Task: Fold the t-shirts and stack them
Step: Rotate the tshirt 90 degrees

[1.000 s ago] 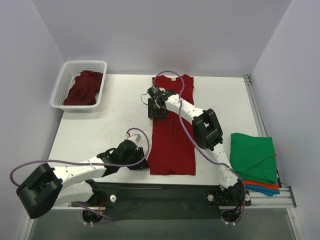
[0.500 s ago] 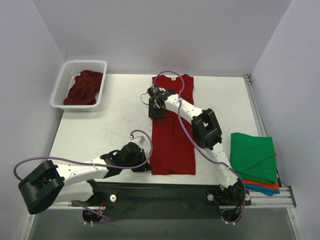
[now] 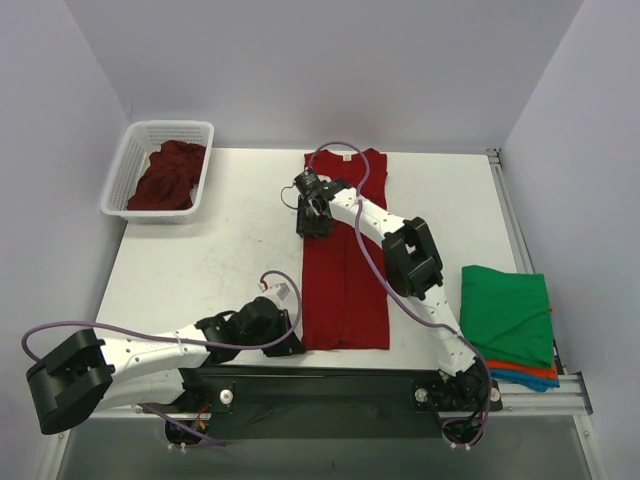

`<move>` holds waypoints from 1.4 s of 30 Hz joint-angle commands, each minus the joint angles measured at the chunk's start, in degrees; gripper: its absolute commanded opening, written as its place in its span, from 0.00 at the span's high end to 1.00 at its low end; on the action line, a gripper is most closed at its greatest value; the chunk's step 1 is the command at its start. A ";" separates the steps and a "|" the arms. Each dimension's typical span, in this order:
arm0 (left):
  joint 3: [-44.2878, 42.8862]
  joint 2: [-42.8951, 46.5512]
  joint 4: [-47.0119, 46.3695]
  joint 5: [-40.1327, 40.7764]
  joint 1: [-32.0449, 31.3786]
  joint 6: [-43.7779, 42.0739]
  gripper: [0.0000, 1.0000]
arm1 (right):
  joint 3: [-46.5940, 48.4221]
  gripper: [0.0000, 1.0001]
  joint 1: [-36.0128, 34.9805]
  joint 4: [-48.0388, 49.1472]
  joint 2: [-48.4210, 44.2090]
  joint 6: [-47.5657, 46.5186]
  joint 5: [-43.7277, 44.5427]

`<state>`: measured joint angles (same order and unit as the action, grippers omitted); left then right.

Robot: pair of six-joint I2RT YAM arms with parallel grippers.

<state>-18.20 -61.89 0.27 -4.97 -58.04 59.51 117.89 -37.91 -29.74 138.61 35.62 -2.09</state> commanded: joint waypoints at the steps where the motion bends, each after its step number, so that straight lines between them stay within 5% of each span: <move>1: 0.35 2.03 -0.36 -0.92 -1.37 2.54 1.00 | 0.59 0.64 0.12 -1.20 2.81 0.86 -0.46; 17: -3.08 10.82 9.83 -3.56 -1.46 9.31 1.00 | -0.11 0.64 0.91 -1.11 3.07 0.68 -1.16; 41: -1.51 18.03 12.29 -9.35 4.25 19.15 0.95 | -1.17 0.62 1.96 -1.20 2.02 -1.07 -2.74; 42: -0.10 18.38 11.86 -9.44 4.25 19.42 0.84 | -1.17 0.61 2.05 -1.20 1.76 -1.34 -3.09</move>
<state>-20.56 -44.47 10.37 -11.75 -53.87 77.12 117.82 -36.47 -29.56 138.65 35.79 -6.02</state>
